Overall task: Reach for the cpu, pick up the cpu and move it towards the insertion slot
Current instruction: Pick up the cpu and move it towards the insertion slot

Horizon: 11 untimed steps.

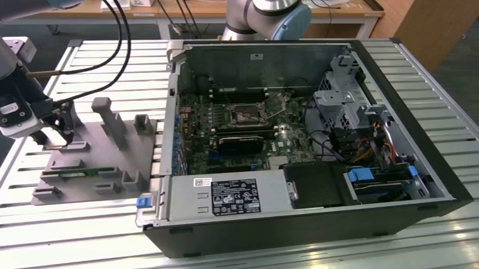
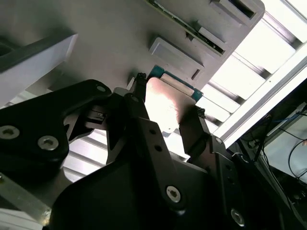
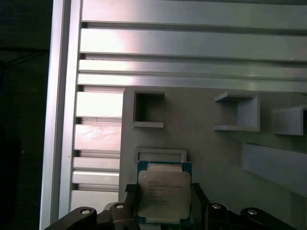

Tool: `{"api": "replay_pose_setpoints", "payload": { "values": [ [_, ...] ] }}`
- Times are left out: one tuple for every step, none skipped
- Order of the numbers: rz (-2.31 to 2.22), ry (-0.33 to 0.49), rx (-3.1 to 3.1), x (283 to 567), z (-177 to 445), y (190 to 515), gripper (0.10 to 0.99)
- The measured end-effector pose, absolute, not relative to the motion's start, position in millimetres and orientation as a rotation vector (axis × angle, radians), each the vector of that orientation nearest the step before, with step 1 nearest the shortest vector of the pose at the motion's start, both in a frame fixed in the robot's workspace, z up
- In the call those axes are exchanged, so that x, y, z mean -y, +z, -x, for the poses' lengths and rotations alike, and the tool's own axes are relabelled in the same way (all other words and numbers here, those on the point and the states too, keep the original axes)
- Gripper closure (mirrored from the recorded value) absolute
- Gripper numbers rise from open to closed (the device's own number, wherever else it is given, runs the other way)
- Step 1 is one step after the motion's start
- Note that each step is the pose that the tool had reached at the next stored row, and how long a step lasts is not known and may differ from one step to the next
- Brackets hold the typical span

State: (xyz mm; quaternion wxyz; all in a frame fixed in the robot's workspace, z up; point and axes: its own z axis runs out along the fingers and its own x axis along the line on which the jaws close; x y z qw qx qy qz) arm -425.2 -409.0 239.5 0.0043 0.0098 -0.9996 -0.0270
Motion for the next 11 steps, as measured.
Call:
{"api": "replay_pose_setpoints", "payload": {
  "values": [
    [-0.031,-0.085,3.132,409.0,425.2,240.1,0.557],
    [-0.031,-0.084,3.132,409.0,425.2,241.0,0.557],
    [-0.031,-0.085,3.132,409.0,425.2,241.7,0.557],
    [-0.031,-0.085,3.132,409.0,425.2,242.4,0.557],
    [-0.031,-0.085,3.132,409.0,425.3,243.2,0.557],
    [-0.031,-0.085,3.132,409.0,425.2,244.0,0.557],
    [-0.031,-0.085,3.132,409.0,425.2,244.8,0.557],
    [-0.031,-0.085,3.132,409.0,425.2,245.7,0.557],
    [-0.031,-0.085,3.132,409.0,425.2,246.6,0.557],
    [-0.031,-0.085,3.132,409.0,425.2,247.4,0.557],
    [-0.031,-0.085,3.132,409.0,425.2,248.4,0.557]
  ]
}}
